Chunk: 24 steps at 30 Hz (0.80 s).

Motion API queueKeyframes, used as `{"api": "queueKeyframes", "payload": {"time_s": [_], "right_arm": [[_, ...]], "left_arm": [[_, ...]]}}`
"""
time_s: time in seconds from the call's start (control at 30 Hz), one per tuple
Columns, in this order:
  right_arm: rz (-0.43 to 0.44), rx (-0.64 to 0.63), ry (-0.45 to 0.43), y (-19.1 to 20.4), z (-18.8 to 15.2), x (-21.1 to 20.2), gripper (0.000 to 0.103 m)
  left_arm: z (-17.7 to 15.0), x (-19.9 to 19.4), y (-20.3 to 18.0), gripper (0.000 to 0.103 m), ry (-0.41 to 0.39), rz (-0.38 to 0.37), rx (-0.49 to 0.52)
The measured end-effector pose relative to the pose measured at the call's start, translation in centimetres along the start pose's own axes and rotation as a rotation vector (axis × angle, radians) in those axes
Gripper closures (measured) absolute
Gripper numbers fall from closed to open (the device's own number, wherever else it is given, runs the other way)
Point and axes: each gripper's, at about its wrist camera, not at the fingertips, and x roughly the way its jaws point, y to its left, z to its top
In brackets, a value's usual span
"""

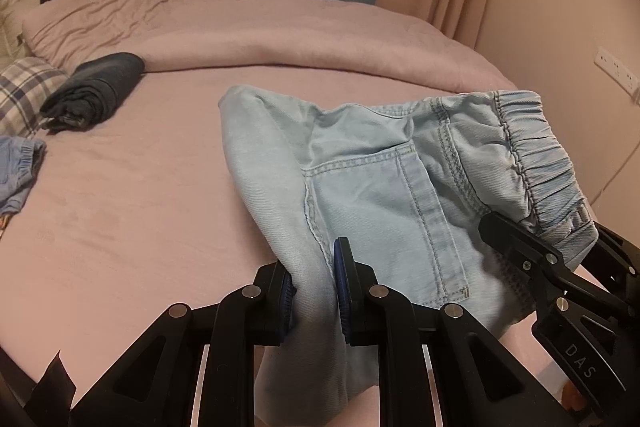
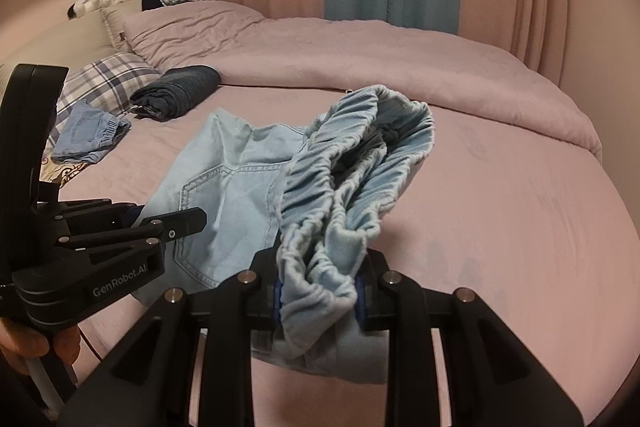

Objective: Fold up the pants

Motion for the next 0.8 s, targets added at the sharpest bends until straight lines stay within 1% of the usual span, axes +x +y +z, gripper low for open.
{"api": "queueKeyframes", "payload": {"time_s": [0.3,0.8], "right_arm": [[0.015,-0.04,-0.038,1.0,1.6,-0.1,0.077],[0.013,-0.068,-0.074,1.4,3.9,0.7,0.077]], "left_arm": [[1.2,-1.1,1.1,0.086,-0.05,0.01,-0.003],[3.5,-0.3,2.4,0.086,-0.075,0.024,0.004]]}}
